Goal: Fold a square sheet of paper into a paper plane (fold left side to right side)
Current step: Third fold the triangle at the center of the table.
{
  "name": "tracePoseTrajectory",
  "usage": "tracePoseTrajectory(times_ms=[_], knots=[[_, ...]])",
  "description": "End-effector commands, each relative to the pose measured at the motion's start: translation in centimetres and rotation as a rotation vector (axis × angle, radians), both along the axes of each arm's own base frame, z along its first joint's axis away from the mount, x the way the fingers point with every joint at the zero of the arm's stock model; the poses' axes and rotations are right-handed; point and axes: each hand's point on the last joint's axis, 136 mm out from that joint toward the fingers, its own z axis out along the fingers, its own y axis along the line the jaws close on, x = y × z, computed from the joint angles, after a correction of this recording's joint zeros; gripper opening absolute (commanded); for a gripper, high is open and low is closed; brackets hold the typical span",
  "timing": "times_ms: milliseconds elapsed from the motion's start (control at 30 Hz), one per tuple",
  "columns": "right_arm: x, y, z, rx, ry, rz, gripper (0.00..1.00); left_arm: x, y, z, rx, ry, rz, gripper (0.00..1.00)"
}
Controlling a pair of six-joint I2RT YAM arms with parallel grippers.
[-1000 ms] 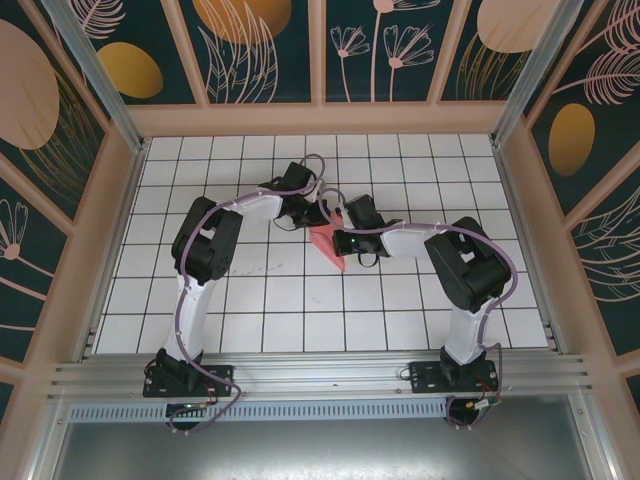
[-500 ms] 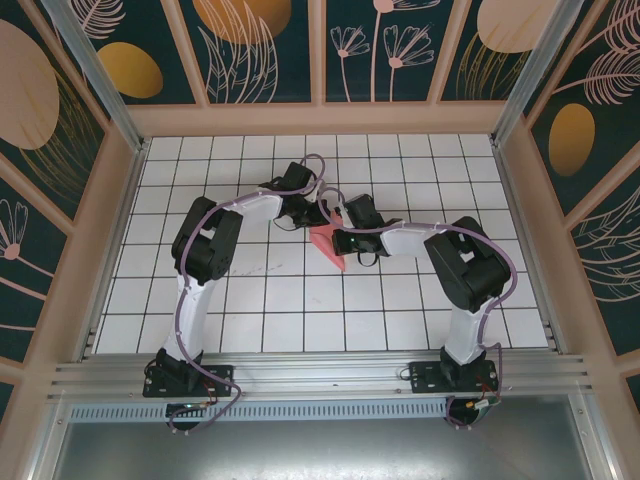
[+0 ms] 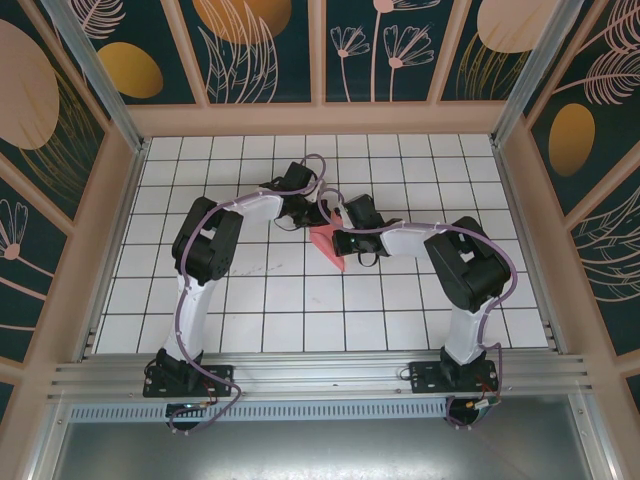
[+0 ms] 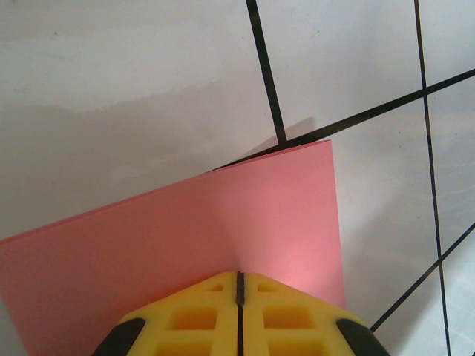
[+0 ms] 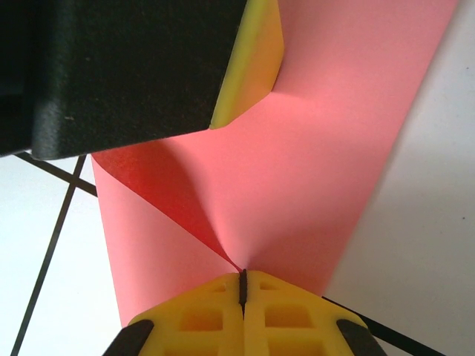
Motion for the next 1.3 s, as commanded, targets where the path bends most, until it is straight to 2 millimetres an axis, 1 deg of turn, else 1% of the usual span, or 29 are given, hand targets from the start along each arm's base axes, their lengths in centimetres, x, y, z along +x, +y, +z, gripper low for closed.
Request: tracePoseTrajectory(times_ms=[0, 267, 367, 600, 733, 967, 1133, 1267], knots=[[-0.3, -0.1, -0.7, -0.036, 0.013, 0.017, 0.0, -1.5, 0.7, -3.4, 0.08, 0.069, -0.006, 0.1], [-0.4, -0.1, -0.8, -0.045, 0.017, 0.027, 0.0, -1.6, 0.5, -3.6, 0.079, 0.072, -0.007, 0.1], [-0.3, 0.1, -0.5, -0.032, 0.014, 0.028, 0.0, -1.6, 0.6, -3.6, 0.083, 0.071, -0.007, 0.1], [0.0, 0.8, 1.0, -0.005, -0.016, 0.034, 0.0, -1.7, 0.8, -3.4, 0.089, 0.066, -0.006, 0.1], [0.0, 1.0, 1.3, 0.002, -0.024, 0.034, 0.0, -1.6, 0.7, -3.4, 0.088, 0.065, -0.006, 0.1], [0.3, 0.6, 1.2, -0.015, -0.031, 0.013, 0.0, -1.6, 0.7, -3.5, 0.088, 0.068, -0.005, 0.1], [0.5, 0.4, 0.7, -0.033, -0.025, -0.001, 0.0, -1.6, 0.6, -3.4, 0.09, 0.065, -0.008, 0.1], [0.8, 0.3, 1.0, -0.03, -0.035, -0.016, 0.0, -1.6, 0.7, -3.5, 0.093, 0.067, -0.005, 0.1]])
